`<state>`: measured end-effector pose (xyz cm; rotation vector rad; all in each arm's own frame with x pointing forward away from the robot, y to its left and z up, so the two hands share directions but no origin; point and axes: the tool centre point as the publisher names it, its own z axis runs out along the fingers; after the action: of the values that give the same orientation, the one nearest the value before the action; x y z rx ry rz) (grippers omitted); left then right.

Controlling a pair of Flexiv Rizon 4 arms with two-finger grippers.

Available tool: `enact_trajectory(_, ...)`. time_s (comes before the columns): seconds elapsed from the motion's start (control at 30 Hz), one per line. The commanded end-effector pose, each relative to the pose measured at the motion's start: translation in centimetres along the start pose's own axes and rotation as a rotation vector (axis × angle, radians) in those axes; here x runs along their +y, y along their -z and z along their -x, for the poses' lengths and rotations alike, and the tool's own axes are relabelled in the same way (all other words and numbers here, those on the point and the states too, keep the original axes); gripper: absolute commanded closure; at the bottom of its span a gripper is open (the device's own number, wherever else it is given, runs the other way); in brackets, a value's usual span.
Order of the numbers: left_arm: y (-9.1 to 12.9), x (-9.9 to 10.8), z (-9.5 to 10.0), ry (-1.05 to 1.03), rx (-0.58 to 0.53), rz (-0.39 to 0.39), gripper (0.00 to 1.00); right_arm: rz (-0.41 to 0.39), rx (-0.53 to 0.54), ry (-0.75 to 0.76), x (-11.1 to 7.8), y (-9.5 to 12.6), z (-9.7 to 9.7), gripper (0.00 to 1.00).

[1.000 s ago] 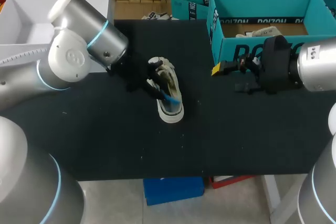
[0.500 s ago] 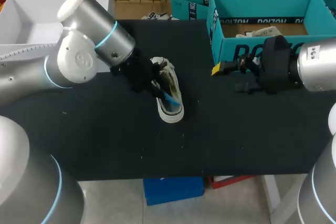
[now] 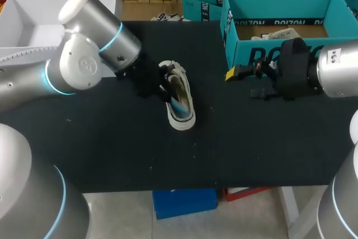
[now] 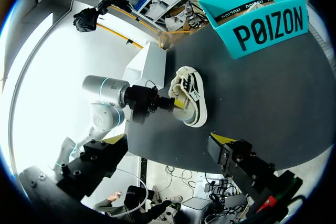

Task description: Take the shoe out of the shoebox, open the shoe tongue, remove and reinsert the insole, then place the shoe into the shoebox

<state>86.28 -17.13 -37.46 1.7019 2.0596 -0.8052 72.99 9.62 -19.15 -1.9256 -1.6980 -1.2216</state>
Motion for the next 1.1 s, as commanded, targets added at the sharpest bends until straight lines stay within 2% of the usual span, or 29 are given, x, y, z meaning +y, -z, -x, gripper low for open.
enact_trajectory(0.03, -0.4, 0.9, -0.5, 0.018, 0.004, 0.017, 1.0, 0.001, -0.002, 0.0, 0.0, 0.0, 0.0, 0.0)
enact_trajectory(0.27, -0.3, 1.6, -0.3, 0.03, 0.003, 0.035, 1.0, 0.001, -0.002, 0.0, 0.0, 0.0, 0.0, 0.0)
enact_trajectory(0.37, -0.3, 1.2, 0.1, 0.022, -0.005, 0.032, 1.0, 0.001, -0.002, 0.0, 0.0, 0.0, 0.0, 0.0)
enact_trajectory(0.5, -0.1, -0.1, 0.8, 0.008, -0.038, -0.015, 1.0, 0.001, -0.002, 0.0, 0.0, 0.0, 0.0, 0.0)
enact_trajectory(0.53, 0.0, -0.5, 1.0, -0.002, -0.046, -0.024, 0.88, 0.001, -0.002, 0.0, 0.0, 0.0, 0.0, 0.0)
enact_trajectory(0.57, 0.2, -1.0, 1.2, -0.007, -0.059, -0.039, 0.68, 0.001, -0.002, 0.0, 0.0, 0.0, 0.0, 0.0)
enact_trajectory(0.6, 0.5, -1.4, 1.5, -0.014, -0.07, -0.05, 0.6, 0.001, -0.002, 0.0, 0.0, 0.0, 0.0, 0.0)
enact_trajectory(0.67, 1.1, -1.9, 1.8, -0.031, -0.083, -0.055, 0.55, 0.001, -0.002, 0.0, 0.0, 0.0, 0.0, 0.0)
enact_trajectory(0.7, 1.8, -2.2, 2.2, -0.035, -0.102, -0.073, 0.46, 0.001, -0.002, 0.0, 0.0, 0.0, 0.0, 0.0)
enact_trajectory(0.73, 2.4, -2.4, 2.4, -0.036, -0.118, -0.087, 0.23, 0.001, -0.002, 0.0, 0.0, 0.0, 0.0, 0.0)
enact_trajectory(0.77, 3.1, -2.6, 2.6, -0.044, -0.127, -0.085, 0.21, 0.001, -0.002, 0.0, 0.0, 0.0, 0.0, 0.0)
enact_trajectory(0.87, 5.0, -2.7, 2.9, -0.068, -0.133, -0.066, 0.23, 0.001, -0.002, 0.0, 0.0, 0.0, 0.0, 0.0)
enact_trajectory(0.93, 6.1, -2.5, 3.0, -0.08, -0.129, -0.046, 0.54, 0.001, -0.002, 0.0, 0.0, 0.0, 0.0, 0.0)
enact_trajectory(1.07, 6.2, -1.8, 2.6, -0.074, -0.107, -0.031, 0.84, 0.001, -0.002, 0.0, 0.0, 0.0, 0.0, 0.0)
enact_trajectory(1.1, 6.0, -1.7, 2.6, -0.073, -0.104, -0.031, 0.95, 0.001, -0.002, 0.0, 0.0, 0.0, 0.0, 0.0)
